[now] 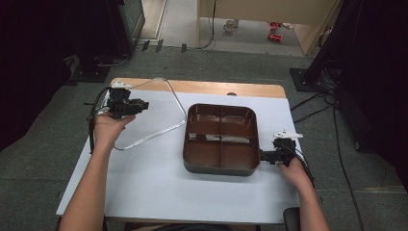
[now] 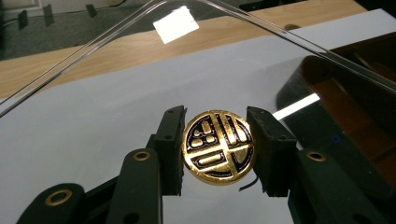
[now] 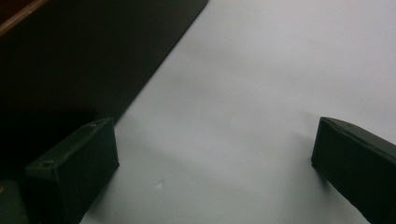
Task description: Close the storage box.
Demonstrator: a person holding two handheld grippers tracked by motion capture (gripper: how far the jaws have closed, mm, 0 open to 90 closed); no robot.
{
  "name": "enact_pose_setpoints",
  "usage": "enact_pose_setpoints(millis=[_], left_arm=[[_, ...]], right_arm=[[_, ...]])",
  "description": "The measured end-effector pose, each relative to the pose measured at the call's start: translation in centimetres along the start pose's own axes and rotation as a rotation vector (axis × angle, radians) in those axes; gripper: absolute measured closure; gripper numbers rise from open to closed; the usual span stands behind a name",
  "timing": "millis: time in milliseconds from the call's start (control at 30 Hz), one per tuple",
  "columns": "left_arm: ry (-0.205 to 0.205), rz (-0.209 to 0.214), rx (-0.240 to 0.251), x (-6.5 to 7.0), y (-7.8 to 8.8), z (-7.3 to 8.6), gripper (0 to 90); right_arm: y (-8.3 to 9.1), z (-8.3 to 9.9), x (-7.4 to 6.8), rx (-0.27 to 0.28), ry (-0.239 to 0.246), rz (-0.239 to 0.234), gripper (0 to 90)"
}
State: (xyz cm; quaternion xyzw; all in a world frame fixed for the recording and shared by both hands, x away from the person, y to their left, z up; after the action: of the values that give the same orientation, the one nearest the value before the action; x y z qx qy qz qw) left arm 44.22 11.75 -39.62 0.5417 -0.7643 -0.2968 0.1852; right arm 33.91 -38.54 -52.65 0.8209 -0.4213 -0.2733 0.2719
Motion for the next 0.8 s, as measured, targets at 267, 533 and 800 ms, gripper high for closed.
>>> enact_pose_setpoints(millis=[267, 533, 800], left_arm=[[-0.06, 0.088, 0.042, 4.5, 1.2, -1.1, 59.8], [-0.099, 0.173, 0.042, 9.0, 1.0, -0.9, 59.9], [-0.159, 0.211, 0.044, 13.5, 0.1, -0.2, 59.9]], right_arm=[[0.0, 0.0, 0.0, 0.0, -0.002, 0.0, 0.1], [0.0, 0.0, 0.0, -0.001, -0.001, 0.0, 0.1], [0.0, 0.0, 0.0, 0.0, -0.001, 0.0, 0.1]])
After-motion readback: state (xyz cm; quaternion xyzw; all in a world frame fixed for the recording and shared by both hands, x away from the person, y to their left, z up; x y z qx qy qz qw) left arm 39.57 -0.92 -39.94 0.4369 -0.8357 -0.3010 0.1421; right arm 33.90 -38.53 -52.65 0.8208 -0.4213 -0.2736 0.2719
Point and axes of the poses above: each handheld gripper's, and its own axes: y roughly backward along the jaws, z roughly out of its underside, x roughly to its right, the point moved 3 cm from there along -y, roughly forward along the jaws, and after that the axes turned 15 degrees about -z, right-handed, at the moved point
